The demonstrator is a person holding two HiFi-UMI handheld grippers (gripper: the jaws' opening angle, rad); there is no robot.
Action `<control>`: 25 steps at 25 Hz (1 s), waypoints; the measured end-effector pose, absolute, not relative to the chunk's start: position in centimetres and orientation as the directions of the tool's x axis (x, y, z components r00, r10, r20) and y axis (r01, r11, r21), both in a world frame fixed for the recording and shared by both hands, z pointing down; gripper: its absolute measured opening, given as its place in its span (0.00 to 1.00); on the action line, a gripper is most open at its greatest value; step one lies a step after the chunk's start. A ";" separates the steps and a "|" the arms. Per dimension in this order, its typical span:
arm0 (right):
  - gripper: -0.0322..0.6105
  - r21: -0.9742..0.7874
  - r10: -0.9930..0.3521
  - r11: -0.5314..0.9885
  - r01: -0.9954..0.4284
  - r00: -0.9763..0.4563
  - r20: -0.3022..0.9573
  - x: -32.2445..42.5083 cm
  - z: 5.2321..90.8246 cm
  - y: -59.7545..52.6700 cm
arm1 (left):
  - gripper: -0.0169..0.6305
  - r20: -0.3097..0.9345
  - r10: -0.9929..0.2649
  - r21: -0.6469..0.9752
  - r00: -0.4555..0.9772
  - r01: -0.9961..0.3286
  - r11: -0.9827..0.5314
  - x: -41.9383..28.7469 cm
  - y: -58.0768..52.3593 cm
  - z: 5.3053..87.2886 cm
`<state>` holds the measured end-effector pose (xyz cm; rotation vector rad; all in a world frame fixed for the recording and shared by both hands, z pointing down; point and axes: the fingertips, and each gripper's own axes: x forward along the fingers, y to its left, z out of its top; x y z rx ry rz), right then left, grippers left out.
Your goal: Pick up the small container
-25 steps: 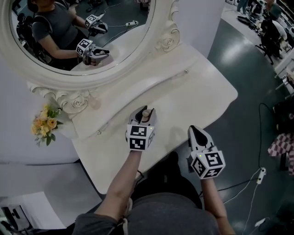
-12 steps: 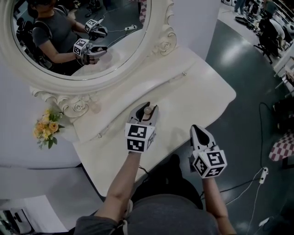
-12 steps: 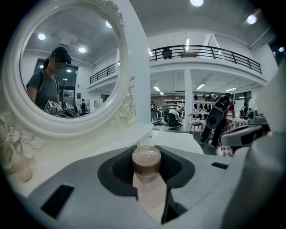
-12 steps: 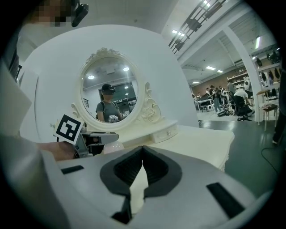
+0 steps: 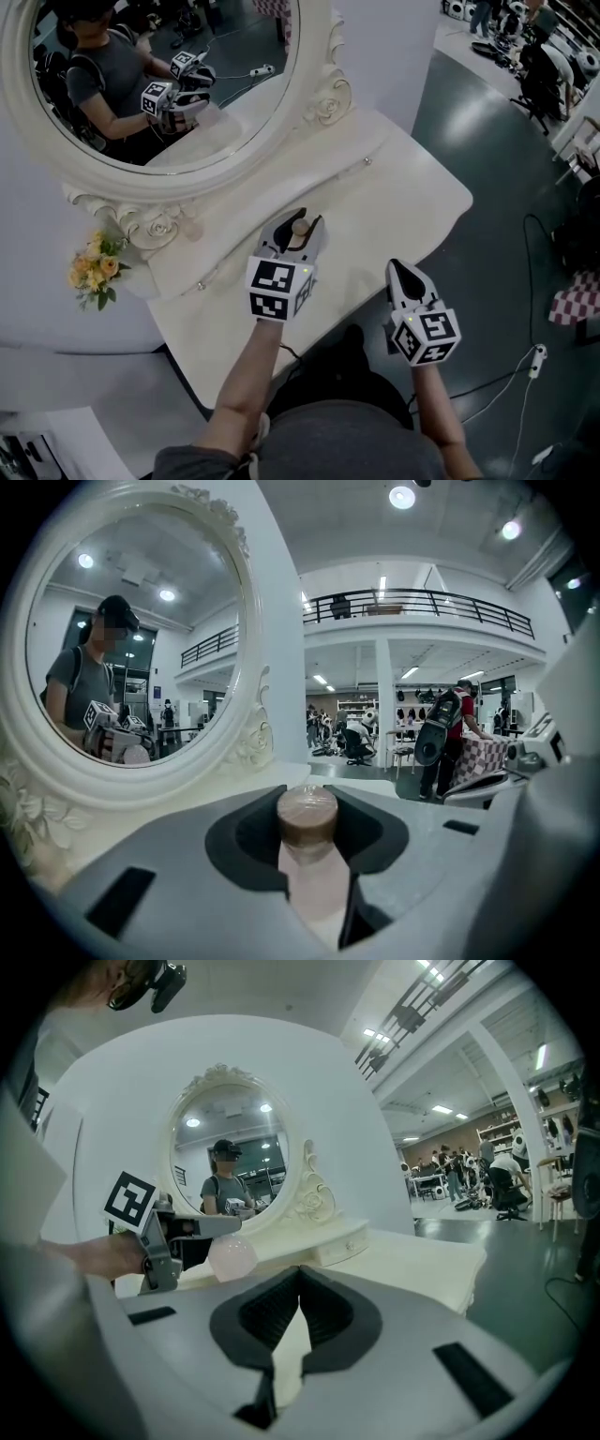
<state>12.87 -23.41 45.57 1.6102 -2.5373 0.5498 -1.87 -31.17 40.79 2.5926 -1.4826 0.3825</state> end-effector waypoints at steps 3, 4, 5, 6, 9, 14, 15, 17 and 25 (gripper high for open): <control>0.06 -0.249 -0.858 0.387 -0.888 -0.445 0.254 12.9 45.3 -23.5 | 0.21 0.262 -0.832 -0.020 0.489 -0.860 -0.511 -1.8 -31.0 39.4; 0.06 -0.248 -0.859 0.389 -0.887 -0.447 0.252 12.8 45.1 -23.5 | 0.21 0.257 -0.834 -0.024 0.488 -0.860 -0.510 -1.8 -31.0 39.0; 0.06 -0.247 -0.859 0.390 -0.887 -0.447 0.249 12.8 45.0 -23.6 | 0.21 0.252 -0.836 -0.028 0.488 -0.860 -0.510 -1.8 -31.0 38.6; 0.06 -0.246 -0.860 0.391 -0.887 -0.447 0.247 12.8 44.9 -23.6 | 0.21 0.246 -0.837 -0.032 0.488 -0.859 -0.510 -1.8 -31.0 38.2; 0.06 -0.241 -0.861 0.393 -0.888 -0.447 0.242 12.8 44.8 -23.8 | 0.21 0.228 -0.839 -0.038 0.493 -0.857 -0.514 -1.8 -31.0 37.1; 0.06 -0.232 -0.864 0.393 -0.890 -0.444 0.238 12.8 44.5 -23.7 | 0.21 0.215 -0.837 -0.043 0.503 -0.852 -0.522 -1.7 -30.7 36.0; 0.06 -0.229 -0.865 0.393 -0.891 -0.443 0.237 12.8 44.5 -23.7 | 0.21 0.213 -0.836 -0.042 0.505 -0.851 -0.524 -1.7 -30.7 35.9; 0.06 -0.223 -0.866 0.393 -0.892 -0.440 0.237 12.8 44.4 -23.5 | 0.21 0.210 -0.834 -0.039 0.510 -0.848 -0.528 -1.6 -30.5 35.7; 0.05 -0.176 -0.873 0.396 -0.901 -0.429 0.233 12.8 43.7 -23.2 | 0.21 0.198 -0.832 -0.043 0.518 -0.844 -0.535 -1.4 -30.0 35.0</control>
